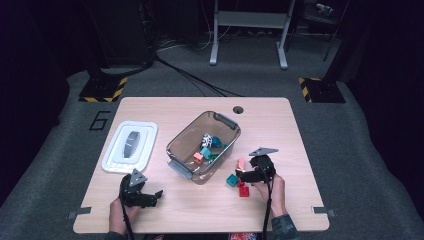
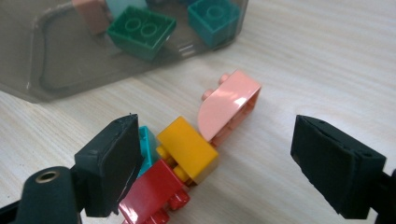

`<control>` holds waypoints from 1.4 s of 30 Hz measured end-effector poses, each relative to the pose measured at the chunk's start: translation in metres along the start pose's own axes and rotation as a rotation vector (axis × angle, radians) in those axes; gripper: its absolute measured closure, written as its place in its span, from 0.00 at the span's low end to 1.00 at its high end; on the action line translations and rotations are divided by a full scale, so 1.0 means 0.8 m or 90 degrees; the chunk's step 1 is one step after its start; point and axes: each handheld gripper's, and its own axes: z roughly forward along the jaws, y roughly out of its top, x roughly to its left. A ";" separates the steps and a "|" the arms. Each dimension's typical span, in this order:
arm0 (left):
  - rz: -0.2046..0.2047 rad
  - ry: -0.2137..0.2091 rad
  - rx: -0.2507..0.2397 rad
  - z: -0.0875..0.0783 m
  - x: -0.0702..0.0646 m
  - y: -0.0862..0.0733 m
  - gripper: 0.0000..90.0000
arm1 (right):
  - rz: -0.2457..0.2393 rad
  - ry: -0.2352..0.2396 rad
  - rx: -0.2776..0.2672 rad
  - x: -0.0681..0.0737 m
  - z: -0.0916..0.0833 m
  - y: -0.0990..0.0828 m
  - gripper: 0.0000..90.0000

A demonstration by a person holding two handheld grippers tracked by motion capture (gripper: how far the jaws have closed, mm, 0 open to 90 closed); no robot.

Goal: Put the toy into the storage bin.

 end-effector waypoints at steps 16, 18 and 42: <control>0.001 0.001 0.000 0.000 0.000 0.000 0.04 | 0.027 -0.014 0.031 0.001 -0.006 -0.027 0.33; 0.003 0.002 0.000 0.000 -0.001 0.000 0.04 | 0.027 -0.017 0.034 0.000 -0.009 -0.029 0.36; 0.007 0.006 0.000 -0.001 -0.001 0.000 0.04 | 0.032 -0.007 0.036 -0.005 -0.028 -0.047 0.74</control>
